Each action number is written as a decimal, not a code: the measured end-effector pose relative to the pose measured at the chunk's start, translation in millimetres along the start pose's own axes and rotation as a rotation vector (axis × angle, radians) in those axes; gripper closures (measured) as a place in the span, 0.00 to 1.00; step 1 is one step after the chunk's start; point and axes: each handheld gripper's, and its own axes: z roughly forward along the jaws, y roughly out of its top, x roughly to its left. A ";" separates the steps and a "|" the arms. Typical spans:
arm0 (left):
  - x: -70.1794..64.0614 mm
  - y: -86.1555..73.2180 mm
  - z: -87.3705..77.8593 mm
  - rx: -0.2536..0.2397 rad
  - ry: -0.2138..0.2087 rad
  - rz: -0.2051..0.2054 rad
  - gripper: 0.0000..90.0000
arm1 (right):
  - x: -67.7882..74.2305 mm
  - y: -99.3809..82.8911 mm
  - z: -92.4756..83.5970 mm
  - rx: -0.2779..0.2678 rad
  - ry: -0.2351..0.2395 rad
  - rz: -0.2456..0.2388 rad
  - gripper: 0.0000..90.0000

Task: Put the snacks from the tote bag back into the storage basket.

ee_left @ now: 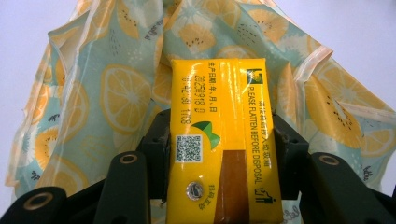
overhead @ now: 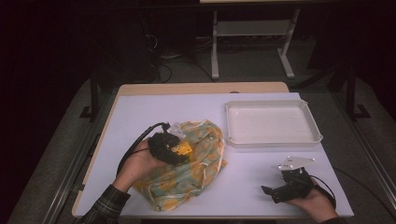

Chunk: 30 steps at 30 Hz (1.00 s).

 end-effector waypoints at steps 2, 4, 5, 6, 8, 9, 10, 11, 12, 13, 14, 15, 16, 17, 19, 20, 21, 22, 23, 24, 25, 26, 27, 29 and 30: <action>-0.2 -0.2 -0.7 -0.006 -0.003 -0.006 0.57 | -0.1 0.2 0.2 0.001 0.000 0.001 0.00; 0.1 -0.4 -2.2 -0.011 -0.003 -0.006 0.57 | 0.5 0.7 0.3 0.005 0.003 0.004 0.00; 0.6 -0.5 -3.6 -0.014 -0.005 -0.008 0.57 | 0.6 1.0 0.4 0.006 0.003 0.000 0.00; 1.3 -0.4 -4.6 -0.016 -0.007 -0.007 0.57 | 0.7 1.1 0.6 0.006 0.003 0.000 0.00; 1.2 0.1 -6.9 -0.024 -0.005 -0.016 0.57 | 0.6 1.1 0.5 0.006 0.004 -0.001 0.00; 1.2 0.3 -7.7 -0.023 -0.004 -0.015 0.57 | 0.5 0.9 0.0 0.004 0.002 -0.003 0.00; 1.4 0.7 -8.2 -0.024 -0.003 -0.013 0.57 | 0.5 0.9 0.0 0.004 0.002 -0.003 0.00; 1.8 1.7 -8.9 -0.023 -0.002 -0.012 0.57 | 0.7 0.9 -0.2 0.004 0.002 -0.001 0.00; 1.8 2.4 -9.5 -0.025 -0.002 -0.013 0.57 | 0.9 0.8 -0.2 0.005 0.001 -0.003 0.00; 1.7 3.2 -10.0 -0.026 -0.001 -0.014 0.57 | 1.1 0.9 -0.2 0.003 0.001 -0.004 0.00; 2.1 4.2 -10.7 -0.027 -0.001 -0.012 0.57 | 1.4 0.9 -0.1 0.002 0.001 -0.004 0.00; 1.9 5.2 -11.3 -0.031 -0.002 -0.018 0.57 | 1.6 1.0 -0.3 0.004 0.003 -0.005 0.00; 2.2 6.0 -12.2 -0.029 0.001 -0.015 0.57 | 1.9 1.0 -0.2 0.002 0.002 -0.007 0.00; 2.3 7.0 -13.0 -0.033 0.003 -0.014 0.57 | 1.9 1.0 -0.2 0.003 0.002 -0.010 0.00; 2.9 9.0 -15.1 -0.035 0.008 -0.013 0.57 | 1.8 0.5 0.0 0.002 0.003 -0.016 0.00; 3.6 10.2 -16.6 -0.037 0.008 -0.012 0.57 | 1.8 0.3 -0.1 0.001 0.003 -0.016 0.00; 4.2 11.3 -17.7 -0.038 0.008 -0.013 0.57 | 1.9 0.0 -0.1 -0.002 0.005 -0.011 0.00; 4.9 12.0 -18.6 -0.040 0.009 -0.013 0.57 | 1.7 -0.1 -0.2 -0.002 0.005 -0.012 0.00; 6.4 13.2 -19.8 -0.043 0.005 -0.011 0.57 | 2.0 0.0 -0.7 0.002 0.004 -0.009 0.00; 7.0 14.0 -20.8 -0.050 0.002 -0.017 0.57 | 1.8 -0.1 -0.7 0.001 0.004 -0.010 0.00; 7.8 14.9 -21.9 -0.053 0.000 -0.020 0.57 | 1.9 0.0 -0.9 0.001 0.004 -0.008 0.00; 8.5 15.8 -22.8 -0.058 0.001 -0.022 0.57 | 2.0 0.0 -0.9 0.000 0.004 -0.008 0.00; 9.4 16.7 -23.8 -0.058 0.001 -0.016 0.57 | 2.0 0.1 -0.9 -0.002 0.005 -0.010 0.00; 10.1 18.0 -24.5 -0.067 0.005 -0.022 0.57 | 2.0 0.3 -0.7 -0.002 0.005 -0.012 0.00; 10.8 18.9 -25.4 -0.065 0.007 -0.020 0.57 | 2.0 0.3 -0.6 -0.003 0.004 -0.012 0.00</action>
